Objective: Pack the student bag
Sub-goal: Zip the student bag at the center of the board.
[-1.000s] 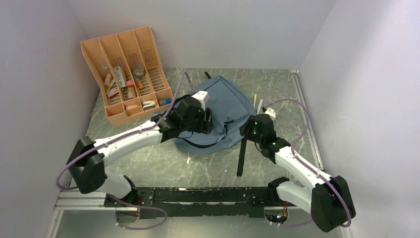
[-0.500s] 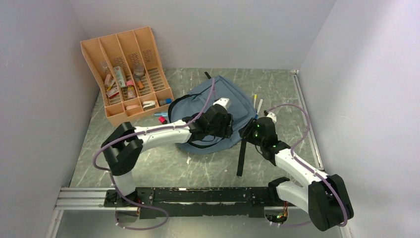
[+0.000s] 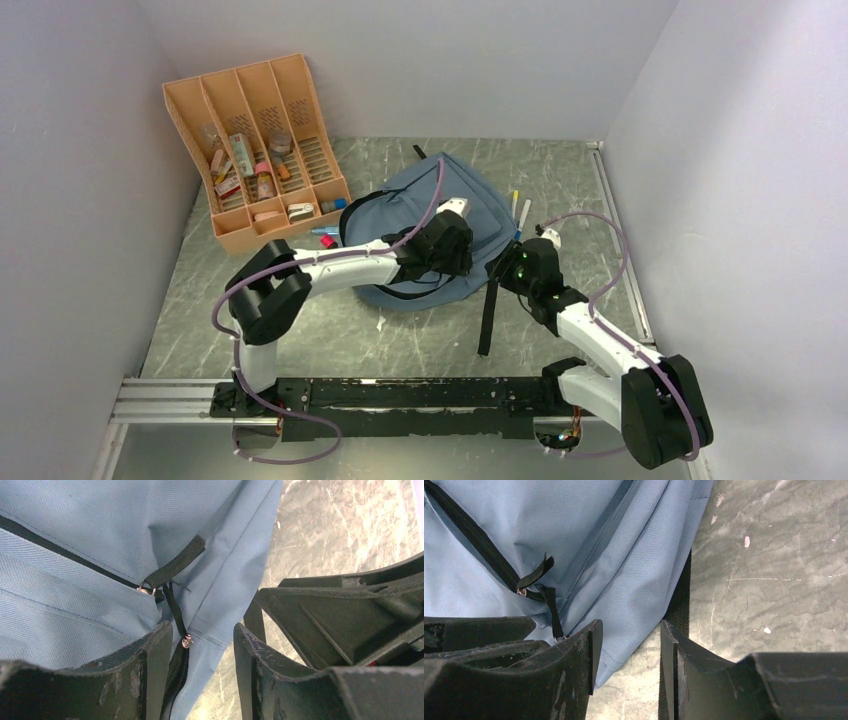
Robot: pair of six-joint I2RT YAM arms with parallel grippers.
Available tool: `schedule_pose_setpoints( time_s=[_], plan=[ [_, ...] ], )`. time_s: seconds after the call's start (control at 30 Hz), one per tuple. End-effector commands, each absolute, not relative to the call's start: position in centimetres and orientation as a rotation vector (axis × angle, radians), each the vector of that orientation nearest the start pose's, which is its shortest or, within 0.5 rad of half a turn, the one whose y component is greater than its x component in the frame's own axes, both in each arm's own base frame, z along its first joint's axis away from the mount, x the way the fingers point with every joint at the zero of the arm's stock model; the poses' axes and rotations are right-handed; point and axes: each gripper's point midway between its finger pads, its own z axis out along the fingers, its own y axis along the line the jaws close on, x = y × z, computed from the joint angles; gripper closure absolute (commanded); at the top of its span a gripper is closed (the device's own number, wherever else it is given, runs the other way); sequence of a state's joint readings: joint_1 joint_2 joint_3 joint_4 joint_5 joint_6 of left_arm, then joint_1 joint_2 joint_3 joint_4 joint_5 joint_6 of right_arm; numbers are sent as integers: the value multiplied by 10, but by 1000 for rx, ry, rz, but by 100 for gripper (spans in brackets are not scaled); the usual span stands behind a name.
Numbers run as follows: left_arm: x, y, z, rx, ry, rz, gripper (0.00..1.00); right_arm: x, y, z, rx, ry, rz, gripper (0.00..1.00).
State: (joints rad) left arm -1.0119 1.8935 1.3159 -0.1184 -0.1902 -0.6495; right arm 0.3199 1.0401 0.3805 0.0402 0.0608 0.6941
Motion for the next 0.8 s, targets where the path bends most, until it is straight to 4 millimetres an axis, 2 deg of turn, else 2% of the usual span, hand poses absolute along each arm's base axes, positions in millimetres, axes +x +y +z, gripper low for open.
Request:
schedule_pose_setpoints(
  time_s=[0.0, 0.27, 0.53, 0.77],
  plan=[
    [291, -441, 107, 273, 2275, -659, 48, 284, 109, 70, 440, 2162, 512, 51],
    [293, -441, 93, 265, 2306, -621, 49, 280, 109, 71, 435, 2159, 528, 51],
    [294, -432, 92, 246, 2309, -576, 49, 280, 110, 71, 429, 2159, 537, 51],
    [294, -434, 83, 256, 2327, -567, 50, 279, 111, 71, 423, 2160, 541, 51]
  ],
)
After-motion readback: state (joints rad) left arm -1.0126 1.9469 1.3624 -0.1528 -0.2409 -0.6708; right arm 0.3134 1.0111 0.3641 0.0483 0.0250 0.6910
